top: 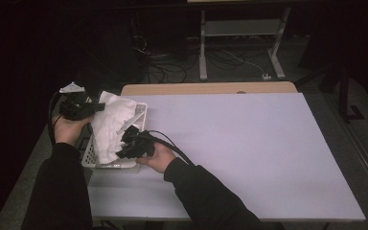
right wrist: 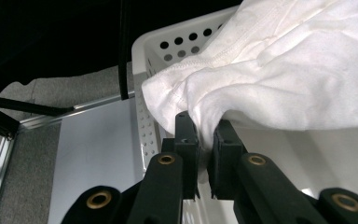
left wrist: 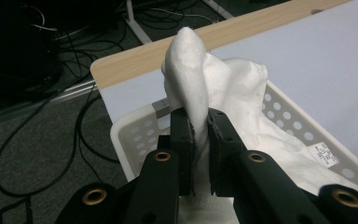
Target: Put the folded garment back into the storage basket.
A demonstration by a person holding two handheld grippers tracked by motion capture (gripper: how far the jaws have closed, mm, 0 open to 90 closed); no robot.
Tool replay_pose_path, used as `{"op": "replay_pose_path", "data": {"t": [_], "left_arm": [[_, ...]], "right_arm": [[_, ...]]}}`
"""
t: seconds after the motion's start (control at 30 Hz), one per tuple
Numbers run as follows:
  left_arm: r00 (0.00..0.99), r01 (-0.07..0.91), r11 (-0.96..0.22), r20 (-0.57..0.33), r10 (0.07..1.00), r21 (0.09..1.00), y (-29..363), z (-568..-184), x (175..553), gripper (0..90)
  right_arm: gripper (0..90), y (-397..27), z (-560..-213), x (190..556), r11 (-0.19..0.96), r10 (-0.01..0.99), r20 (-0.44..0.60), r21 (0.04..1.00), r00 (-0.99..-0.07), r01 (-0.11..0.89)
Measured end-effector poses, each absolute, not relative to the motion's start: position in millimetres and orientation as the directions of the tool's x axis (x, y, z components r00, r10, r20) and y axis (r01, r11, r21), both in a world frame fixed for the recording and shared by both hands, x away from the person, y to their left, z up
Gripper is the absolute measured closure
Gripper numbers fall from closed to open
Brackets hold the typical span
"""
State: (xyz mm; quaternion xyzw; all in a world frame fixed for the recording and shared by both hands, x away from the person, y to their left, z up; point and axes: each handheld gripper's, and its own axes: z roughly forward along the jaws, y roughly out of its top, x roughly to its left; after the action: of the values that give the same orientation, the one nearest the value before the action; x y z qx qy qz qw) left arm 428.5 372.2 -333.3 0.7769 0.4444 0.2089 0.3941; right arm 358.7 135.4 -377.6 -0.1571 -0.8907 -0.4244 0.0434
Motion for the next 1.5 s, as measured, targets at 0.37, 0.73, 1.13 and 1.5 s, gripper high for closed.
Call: {"op": "replay_pose_path", "data": {"t": [0.37, 0.73, 1.13, 1.5], "left_arm": [[0.509, 0.571, -0.292, -0.053, 0.859, 0.767, 370, -354, 437, 81.0], [0.489, 0.624, -0.296, -0.067, 0.869, 0.724, 369, -368, 441, 79.6], [0.375, 0.738, -0.17, -0.188, 0.908, 0.653, 368, -369, 443, 45.2], [0.378, 0.664, -0.087, -0.234, 0.896, 0.743, 362, -359, 430, 12.8]], "right_arm": [[82.0, 135, -380, 360, 0.621, 0.255, 0.21, 0.713, -0.944, 0.326], [72.3, 132, -380, 363, 0.619, 0.268, 0.26, 0.692, -0.928, 0.372], [35.9, 108, -358, 365, 0.546, 0.263, 0.292, 0.741, -0.92, 0.391], [4.8, 73, -351, 373, 0.474, 0.304, 0.306, 0.773, -0.902, 0.422]]}}
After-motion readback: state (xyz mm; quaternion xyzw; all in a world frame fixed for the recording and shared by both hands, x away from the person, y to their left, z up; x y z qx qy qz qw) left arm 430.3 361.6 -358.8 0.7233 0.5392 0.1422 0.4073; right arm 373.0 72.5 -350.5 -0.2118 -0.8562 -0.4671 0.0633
